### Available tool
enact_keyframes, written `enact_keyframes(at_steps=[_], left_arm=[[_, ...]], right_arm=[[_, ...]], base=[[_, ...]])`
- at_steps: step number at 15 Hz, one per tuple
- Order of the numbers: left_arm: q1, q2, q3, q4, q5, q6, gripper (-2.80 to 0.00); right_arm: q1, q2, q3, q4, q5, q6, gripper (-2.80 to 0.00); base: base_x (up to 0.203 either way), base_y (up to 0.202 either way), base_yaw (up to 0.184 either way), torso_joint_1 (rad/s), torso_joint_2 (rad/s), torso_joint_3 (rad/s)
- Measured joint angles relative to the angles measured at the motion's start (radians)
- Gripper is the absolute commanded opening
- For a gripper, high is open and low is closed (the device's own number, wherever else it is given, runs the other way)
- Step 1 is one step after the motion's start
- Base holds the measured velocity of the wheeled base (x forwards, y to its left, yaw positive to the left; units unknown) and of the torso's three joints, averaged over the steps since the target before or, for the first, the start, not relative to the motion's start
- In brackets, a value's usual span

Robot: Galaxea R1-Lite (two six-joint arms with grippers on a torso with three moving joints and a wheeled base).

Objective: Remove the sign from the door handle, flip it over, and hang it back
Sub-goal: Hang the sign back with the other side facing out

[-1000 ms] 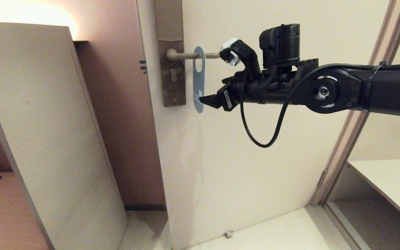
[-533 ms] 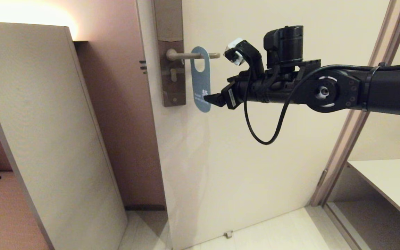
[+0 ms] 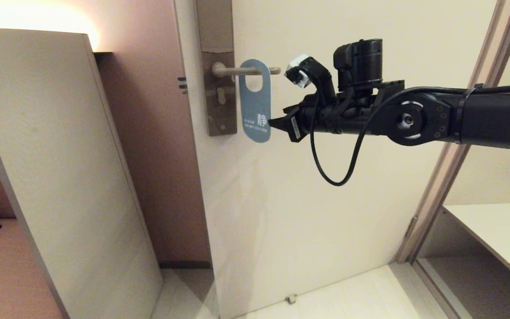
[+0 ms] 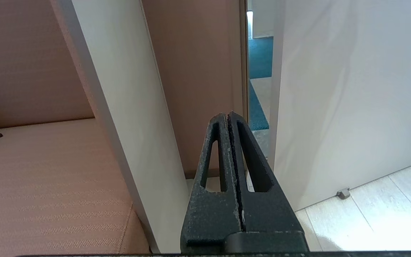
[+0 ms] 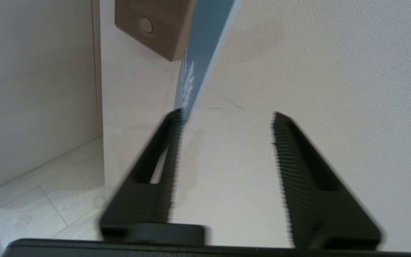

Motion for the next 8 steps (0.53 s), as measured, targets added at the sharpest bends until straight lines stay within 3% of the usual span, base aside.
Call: enact_keyframes(at_steps=[8], left_arm=[[0.000, 0.000, 0.000, 0.000, 0.000, 0.000, -2.80]], right_arm=[[0.000, 0.010, 0.000, 0.000, 0.000, -0.003, -2.80]], base=[[0.000, 0.000, 0.000, 0.000, 0.00, 0.000]])
